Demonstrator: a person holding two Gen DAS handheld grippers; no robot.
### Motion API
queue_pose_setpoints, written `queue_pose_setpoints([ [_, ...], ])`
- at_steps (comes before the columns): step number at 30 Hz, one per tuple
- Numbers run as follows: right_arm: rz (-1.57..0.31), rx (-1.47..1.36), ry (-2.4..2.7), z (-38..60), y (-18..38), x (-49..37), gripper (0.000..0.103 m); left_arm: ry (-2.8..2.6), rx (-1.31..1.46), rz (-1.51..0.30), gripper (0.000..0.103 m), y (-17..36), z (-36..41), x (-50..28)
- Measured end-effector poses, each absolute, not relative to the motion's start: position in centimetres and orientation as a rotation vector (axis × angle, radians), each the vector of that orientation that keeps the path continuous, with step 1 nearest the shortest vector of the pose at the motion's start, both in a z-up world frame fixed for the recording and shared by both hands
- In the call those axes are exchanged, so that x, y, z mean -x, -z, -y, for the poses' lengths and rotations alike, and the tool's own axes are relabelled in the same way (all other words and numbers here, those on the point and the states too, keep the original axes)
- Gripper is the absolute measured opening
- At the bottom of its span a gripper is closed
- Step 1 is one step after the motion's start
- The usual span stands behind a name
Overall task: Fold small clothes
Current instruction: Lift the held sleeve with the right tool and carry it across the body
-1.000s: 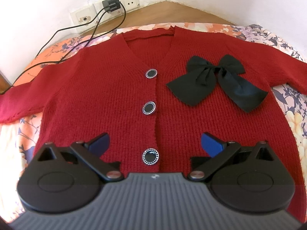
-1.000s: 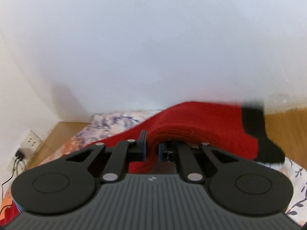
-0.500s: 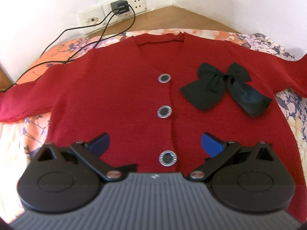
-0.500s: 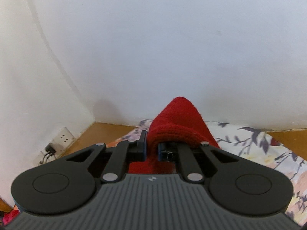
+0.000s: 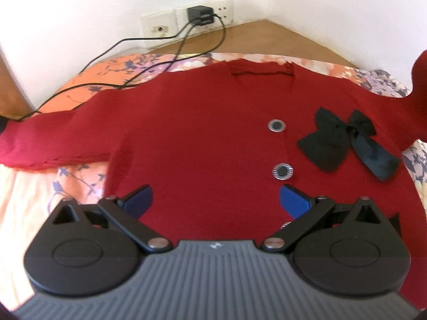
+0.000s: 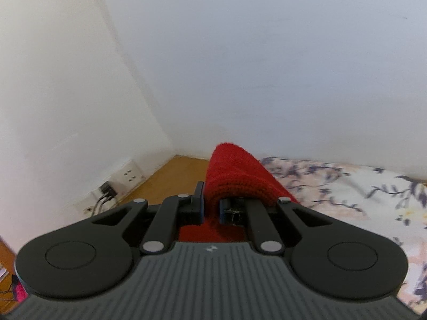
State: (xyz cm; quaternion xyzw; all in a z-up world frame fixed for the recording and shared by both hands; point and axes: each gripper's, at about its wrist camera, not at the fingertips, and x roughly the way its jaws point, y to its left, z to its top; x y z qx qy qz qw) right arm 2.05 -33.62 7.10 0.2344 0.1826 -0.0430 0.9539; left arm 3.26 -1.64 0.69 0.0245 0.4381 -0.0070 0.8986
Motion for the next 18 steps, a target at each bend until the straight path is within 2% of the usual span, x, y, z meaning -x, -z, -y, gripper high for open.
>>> queue_pose_setpoints([
  [8,-0.39,-0.436,-0.014,27.2,-7.8,-4.9,0.01,-0.028,-0.039,-0.911,0.103,-0.8,-1.5,-3.7],
  [18,-0.472,-0.396,-0.106,19.8,-4.6,-8.7,0.009,-0.058,-0.02,-0.909,0.103,-0.8,-3.8,-3.8],
])
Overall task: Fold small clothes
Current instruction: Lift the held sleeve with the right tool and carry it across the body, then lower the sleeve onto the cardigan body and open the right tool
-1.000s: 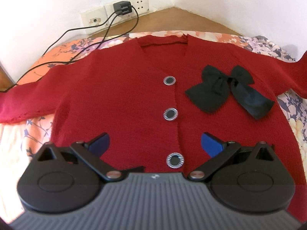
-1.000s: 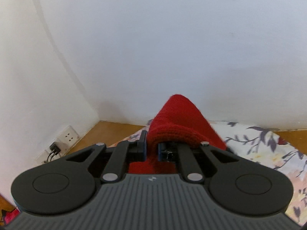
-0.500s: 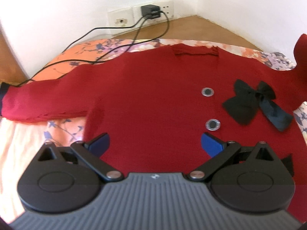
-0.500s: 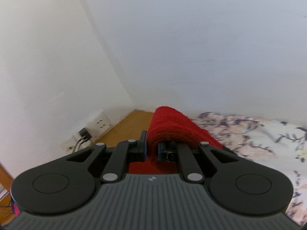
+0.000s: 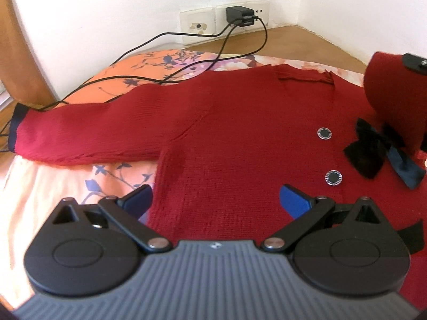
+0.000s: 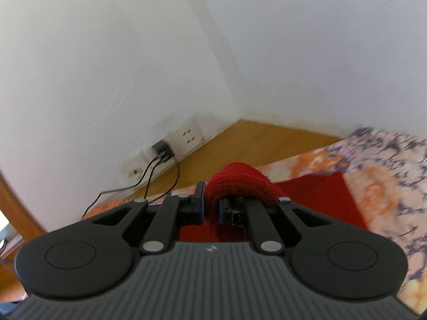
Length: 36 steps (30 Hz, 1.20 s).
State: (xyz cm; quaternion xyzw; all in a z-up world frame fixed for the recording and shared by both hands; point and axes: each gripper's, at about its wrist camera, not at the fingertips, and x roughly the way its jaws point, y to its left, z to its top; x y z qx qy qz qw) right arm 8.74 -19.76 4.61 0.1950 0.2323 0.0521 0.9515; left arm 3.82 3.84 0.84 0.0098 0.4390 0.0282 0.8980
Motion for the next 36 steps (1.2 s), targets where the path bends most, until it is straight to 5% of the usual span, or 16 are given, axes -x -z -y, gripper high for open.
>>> queue_pose_setpoints([
  [18,-0.767,-0.312,-0.181,14.3,3.9,-11.1,0.012,-0.079,-0.006,-0.927,0.103,-0.1,-6.4,-4.3],
  [28,-0.792,-0.402,-0.198,15.1,2.0,-9.0,0.05,-0.014,-0.027,-0.911,0.103,-0.5,-6.3,-4.6],
  [36,-0.761,-0.377,-0.121,17.7,-1.3,-5.2,0.065,0.101,-0.067,-0.866,0.103,-1.8,-5.3,-5.4],
])
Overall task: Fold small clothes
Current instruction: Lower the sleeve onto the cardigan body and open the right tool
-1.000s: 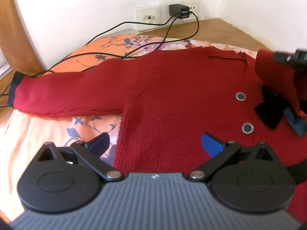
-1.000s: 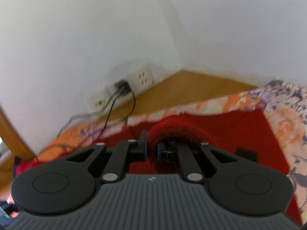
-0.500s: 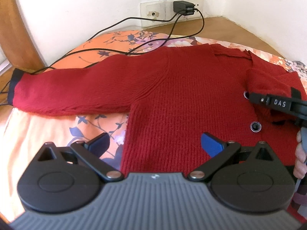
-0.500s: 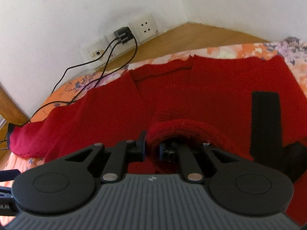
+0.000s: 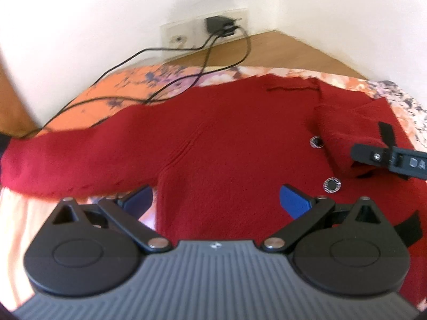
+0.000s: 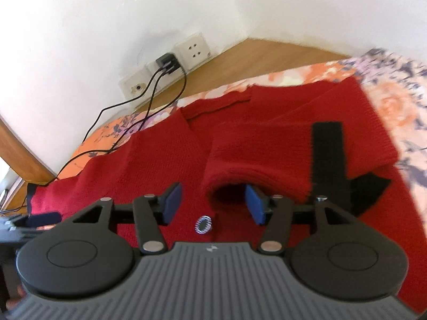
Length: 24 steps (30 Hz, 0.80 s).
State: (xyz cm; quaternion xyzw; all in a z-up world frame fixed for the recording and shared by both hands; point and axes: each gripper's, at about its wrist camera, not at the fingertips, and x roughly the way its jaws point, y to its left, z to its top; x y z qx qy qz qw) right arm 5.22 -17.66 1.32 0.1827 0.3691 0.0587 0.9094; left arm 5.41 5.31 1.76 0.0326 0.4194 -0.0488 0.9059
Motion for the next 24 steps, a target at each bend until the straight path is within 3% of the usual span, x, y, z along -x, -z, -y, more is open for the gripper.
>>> queue_pose_setpoints([
  [7,-0.715,-0.334,-0.034,21.7,-4.3,-3.1,0.074,0.2,-0.111,-0.841,0.103,-2.4,-2.2,-6.3],
  [24,-0.798,-0.355,0.113,29.8,-2.6,-4.2,0.077,0.432,-0.389,-0.788,0.103,0.1,11.1,-6.4],
])
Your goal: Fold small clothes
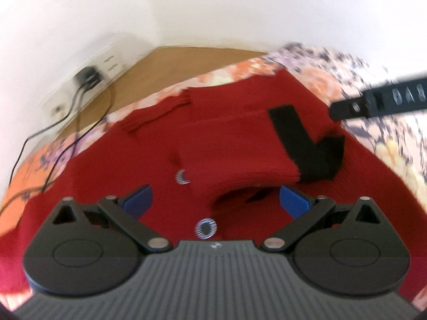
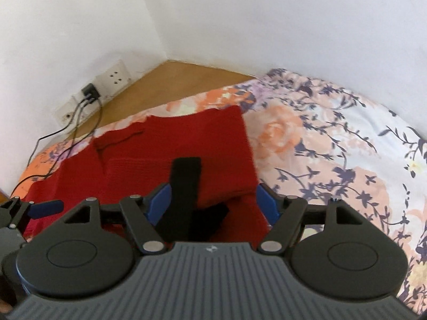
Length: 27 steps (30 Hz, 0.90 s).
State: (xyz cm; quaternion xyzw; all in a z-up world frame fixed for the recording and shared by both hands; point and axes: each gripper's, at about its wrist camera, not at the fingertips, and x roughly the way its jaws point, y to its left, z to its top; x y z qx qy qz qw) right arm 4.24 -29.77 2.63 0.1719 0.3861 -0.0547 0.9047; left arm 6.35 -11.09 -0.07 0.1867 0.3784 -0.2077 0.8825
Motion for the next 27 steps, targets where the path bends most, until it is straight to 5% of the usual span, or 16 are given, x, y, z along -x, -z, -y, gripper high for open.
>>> queue_pose_setpoints([
  [13,-0.83,-0.422,0.125,32.2,-0.1,-4.9,0.077,0.59,-0.689,-0.635,0.102,4.8,17.2,-5.6],
  [18,-0.823,-0.429,0.134,33.0,0.2,-4.8,0.077,0.644,-0.635,-0.632,0.073,4.7,16.8,-5.7],
  [20,-0.821,-0.436,0.133,33.2,0.3,-4.8,0.077,0.666,-0.615,-0.628,0.048,4.4,16.5,-5.9],
  [23,-0.821,-0.44,0.128,33.3,0.5,-4.8,0.077,0.674,-0.59,-0.613,0.023,3.7,15.9,-5.8],
  [27,-0.825,-0.439,0.12,33.2,0.7,-4.9,0.077,0.687,-0.474,-0.633,0.016,2.3,14.5,-6.4],
])
